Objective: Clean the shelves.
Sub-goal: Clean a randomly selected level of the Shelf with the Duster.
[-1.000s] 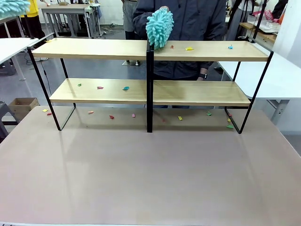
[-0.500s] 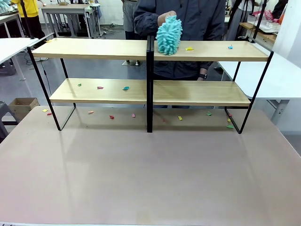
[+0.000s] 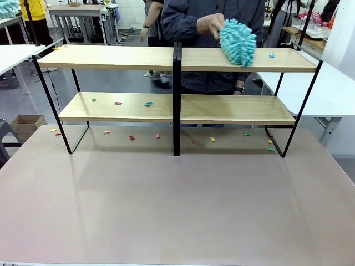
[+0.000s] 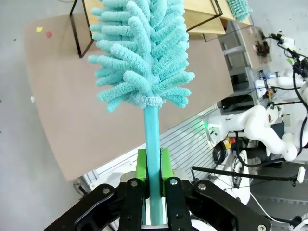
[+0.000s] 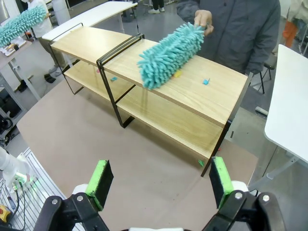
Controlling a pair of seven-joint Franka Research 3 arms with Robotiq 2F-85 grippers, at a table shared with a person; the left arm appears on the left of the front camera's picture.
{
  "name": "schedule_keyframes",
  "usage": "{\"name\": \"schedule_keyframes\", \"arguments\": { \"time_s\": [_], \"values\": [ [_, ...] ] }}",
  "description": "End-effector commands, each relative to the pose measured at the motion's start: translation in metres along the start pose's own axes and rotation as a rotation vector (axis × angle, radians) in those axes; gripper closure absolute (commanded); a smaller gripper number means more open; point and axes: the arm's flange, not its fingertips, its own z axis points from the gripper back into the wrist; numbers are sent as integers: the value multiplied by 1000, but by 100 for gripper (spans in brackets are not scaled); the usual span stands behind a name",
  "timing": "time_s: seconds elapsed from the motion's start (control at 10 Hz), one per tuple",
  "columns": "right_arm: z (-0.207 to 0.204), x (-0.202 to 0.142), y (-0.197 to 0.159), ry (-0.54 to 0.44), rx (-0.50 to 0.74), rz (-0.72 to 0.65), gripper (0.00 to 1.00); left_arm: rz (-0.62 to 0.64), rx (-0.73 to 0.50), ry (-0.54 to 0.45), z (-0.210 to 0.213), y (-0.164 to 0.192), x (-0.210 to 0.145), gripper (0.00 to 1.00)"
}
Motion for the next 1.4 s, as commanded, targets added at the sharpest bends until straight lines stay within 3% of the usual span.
{"name": "schedule_keyframes", "arguments": {
  "time_s": [0.0, 0.2, 0.3, 0.4, 0.7, 0.8, 1.3],
  "values": [
    [0, 1, 1, -8, 7, 1, 0, 0, 17, 29, -20, -24, 25, 87],
    [0, 1, 1, -8, 7, 1, 0, 35, 81, 72, -60, -60, 50, 87],
    [0, 1, 1, -8, 7, 1, 0, 84, 56, 86, -80, -80, 61, 87],
    [0, 1, 1, -8, 7, 1, 0, 127, 174, 3, -103, -99, 70, 87],
    [0, 1, 1, -8, 7, 1, 0, 75, 348, -17, -171, -147, 80, 87],
    [0, 1, 1, -8, 7, 1, 0, 72, 424, -66, -193, -153, 87, 87],
    [0, 1, 1, -8, 7, 1, 0, 14, 597, 70, -258, -144, 113, 87]
  ]
}}
